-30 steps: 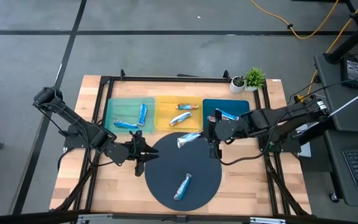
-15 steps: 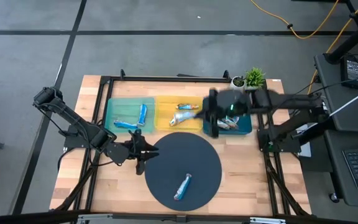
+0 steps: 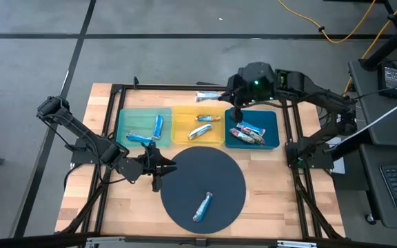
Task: Pick and place Granola Bars by type
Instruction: Put the orange granola bar into the yellow bin
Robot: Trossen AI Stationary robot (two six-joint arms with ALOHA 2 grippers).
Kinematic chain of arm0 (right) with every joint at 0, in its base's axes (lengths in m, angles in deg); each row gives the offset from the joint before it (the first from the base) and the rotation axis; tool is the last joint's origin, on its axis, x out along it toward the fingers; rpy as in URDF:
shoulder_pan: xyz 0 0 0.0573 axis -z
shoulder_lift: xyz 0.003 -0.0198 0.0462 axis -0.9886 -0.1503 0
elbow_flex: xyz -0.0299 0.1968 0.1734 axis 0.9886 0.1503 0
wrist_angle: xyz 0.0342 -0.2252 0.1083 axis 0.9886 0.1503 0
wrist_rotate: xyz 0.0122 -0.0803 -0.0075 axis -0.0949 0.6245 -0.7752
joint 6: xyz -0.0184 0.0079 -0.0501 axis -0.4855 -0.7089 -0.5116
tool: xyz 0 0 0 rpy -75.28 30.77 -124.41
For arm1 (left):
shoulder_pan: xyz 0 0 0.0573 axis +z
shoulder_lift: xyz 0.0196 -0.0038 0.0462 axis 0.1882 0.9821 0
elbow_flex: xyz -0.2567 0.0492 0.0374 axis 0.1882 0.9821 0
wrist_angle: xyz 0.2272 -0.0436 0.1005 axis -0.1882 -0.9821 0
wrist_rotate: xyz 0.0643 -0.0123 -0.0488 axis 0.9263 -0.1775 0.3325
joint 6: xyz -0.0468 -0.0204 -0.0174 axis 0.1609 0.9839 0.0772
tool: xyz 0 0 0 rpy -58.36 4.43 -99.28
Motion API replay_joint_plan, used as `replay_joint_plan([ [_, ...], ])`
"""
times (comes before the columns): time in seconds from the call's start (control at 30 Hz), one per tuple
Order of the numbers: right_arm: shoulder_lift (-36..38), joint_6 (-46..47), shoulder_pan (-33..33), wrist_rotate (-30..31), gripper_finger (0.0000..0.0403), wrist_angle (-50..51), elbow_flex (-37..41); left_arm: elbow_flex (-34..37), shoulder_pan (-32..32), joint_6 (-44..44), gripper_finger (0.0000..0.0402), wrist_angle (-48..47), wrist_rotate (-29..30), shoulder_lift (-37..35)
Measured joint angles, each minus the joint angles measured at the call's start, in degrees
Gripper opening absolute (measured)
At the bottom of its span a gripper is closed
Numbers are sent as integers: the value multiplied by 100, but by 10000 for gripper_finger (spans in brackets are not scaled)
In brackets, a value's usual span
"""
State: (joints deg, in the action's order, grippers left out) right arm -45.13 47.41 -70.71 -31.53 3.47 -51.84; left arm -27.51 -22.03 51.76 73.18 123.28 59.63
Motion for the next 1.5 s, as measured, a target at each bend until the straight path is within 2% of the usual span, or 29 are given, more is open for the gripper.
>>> replay_joint_plan([
  [0.17, -353, -361, 240, -154, 8, -17, 74, 0, 0, 30, 92, 2, 86, 0],
  [0.33, -1207, -687, 437, -149, 8, -48, 78, 0, 4, 28, 92, 4, 304, 0],
  [0.57, -2374, -1084, 462, -166, 9, -57, 87, 0, 9, 174, 92, 3, 310, 0],
  [0.67, -2711, -1271, 462, -398, 9, -99, 89, 0, 9, 291, 92, 4, 315, 0],
  [0.97, -3108, -1197, 533, -571, 10, -513, 87, 0, 9, 373, 92, 4, 441, 0],
  [1.3, -3742, -559, 823, -551, 9, -217, 87, 0, 9, 329, 92, -8, 459, 0],
  [1.5, -3877, -518, 842, -591, 12, -32, 87, 0, 9, 314, 92, -40, 461, 0],
])
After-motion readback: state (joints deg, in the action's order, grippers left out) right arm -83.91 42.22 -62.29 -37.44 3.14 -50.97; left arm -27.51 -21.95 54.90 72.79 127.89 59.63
